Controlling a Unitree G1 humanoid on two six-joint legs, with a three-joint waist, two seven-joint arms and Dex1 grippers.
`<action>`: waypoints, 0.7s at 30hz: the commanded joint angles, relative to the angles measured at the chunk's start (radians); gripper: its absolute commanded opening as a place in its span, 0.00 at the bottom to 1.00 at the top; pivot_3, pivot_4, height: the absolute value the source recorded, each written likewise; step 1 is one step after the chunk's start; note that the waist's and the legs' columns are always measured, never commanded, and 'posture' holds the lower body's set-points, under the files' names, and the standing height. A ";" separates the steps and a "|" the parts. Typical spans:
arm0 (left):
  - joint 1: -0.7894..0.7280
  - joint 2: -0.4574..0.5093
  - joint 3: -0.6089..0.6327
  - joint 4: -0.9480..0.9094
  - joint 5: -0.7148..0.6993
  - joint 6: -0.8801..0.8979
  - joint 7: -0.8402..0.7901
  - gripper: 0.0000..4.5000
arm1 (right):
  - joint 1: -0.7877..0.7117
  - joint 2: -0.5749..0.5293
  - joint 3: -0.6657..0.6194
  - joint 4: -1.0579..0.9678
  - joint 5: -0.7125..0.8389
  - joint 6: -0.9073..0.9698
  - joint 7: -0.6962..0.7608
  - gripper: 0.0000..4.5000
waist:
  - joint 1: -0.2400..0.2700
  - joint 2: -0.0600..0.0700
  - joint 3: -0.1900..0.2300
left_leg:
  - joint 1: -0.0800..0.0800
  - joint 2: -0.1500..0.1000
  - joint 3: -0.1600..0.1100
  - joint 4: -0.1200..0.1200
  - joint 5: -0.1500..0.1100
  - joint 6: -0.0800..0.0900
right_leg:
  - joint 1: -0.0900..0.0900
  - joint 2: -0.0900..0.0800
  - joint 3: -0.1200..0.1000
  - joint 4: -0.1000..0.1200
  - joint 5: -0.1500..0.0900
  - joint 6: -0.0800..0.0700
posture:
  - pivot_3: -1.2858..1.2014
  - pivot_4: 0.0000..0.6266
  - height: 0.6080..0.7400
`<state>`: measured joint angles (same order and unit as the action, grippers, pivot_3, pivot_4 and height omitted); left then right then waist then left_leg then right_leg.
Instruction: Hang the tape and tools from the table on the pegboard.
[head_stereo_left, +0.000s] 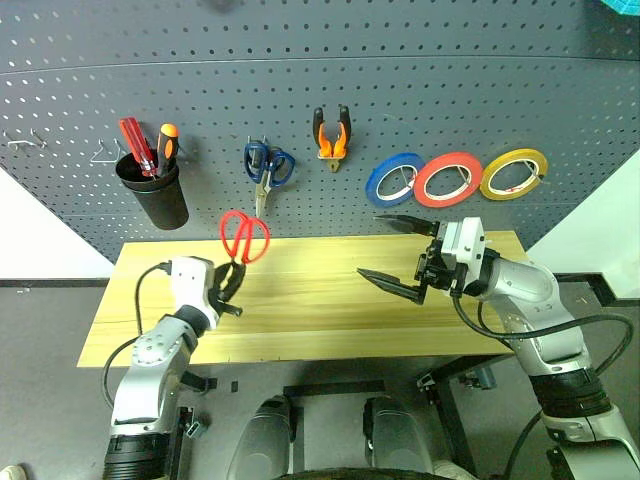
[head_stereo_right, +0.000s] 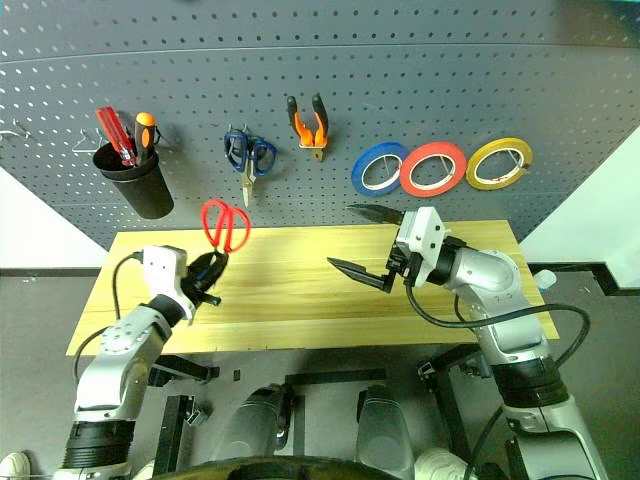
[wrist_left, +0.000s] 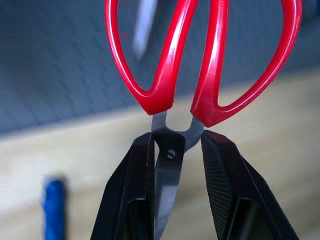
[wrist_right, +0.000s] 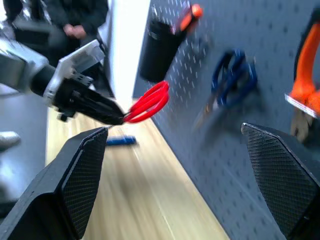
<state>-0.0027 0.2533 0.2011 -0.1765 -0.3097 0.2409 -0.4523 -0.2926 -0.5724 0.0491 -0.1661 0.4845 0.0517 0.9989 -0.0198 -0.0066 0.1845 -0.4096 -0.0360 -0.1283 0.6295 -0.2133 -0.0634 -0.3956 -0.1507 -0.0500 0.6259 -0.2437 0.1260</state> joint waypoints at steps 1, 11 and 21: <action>-0.046 -0.002 0.059 -0.040 -0.082 -0.086 -0.026 0.22 | -0.043 -0.004 -0.034 -0.055 0.077 0.058 0.027 1.00 | 0.005 0.000 0.000 | 0.000 0.000 0.000 0.000 0.000 0.000 | 0.000 0.000 0.000 0.000 0.001 0.000 | 0.48 0.13 1.00; -0.224 0.005 0.029 0.053 -0.037 -0.117 0.039 0.22 | -0.061 0.016 -0.033 -0.064 0.085 0.099 0.026 1.00 | 0.005 0.000 -0.010 | 0.000 0.000 0.001 0.001 0.000 0.000 | 0.001 0.001 0.000 0.001 0.003 0.003 | 0.48 0.10 1.00; -0.334 0.018 -0.053 0.196 0.112 -0.143 0.110 0.22 | -0.046 0.021 -0.039 -0.075 0.065 0.095 0.008 1.00 | 0.000 -0.001 -0.020 | 0.001 0.000 0.001 0.001 0.000 0.000 | 0.002 0.001 0.000 0.001 0.004 0.005 | 0.48 0.08 1.00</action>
<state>-0.3145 0.2582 0.1500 0.0207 -0.2204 0.1237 -0.3563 -0.3324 -0.5562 0.0338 -0.1942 0.5506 0.1592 1.0133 -0.0199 -0.0080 0.1645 -0.4084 -0.0363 -0.1270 0.6300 -0.2129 -0.0630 -0.3941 -0.1497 -0.0497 0.6267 -0.2397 0.1306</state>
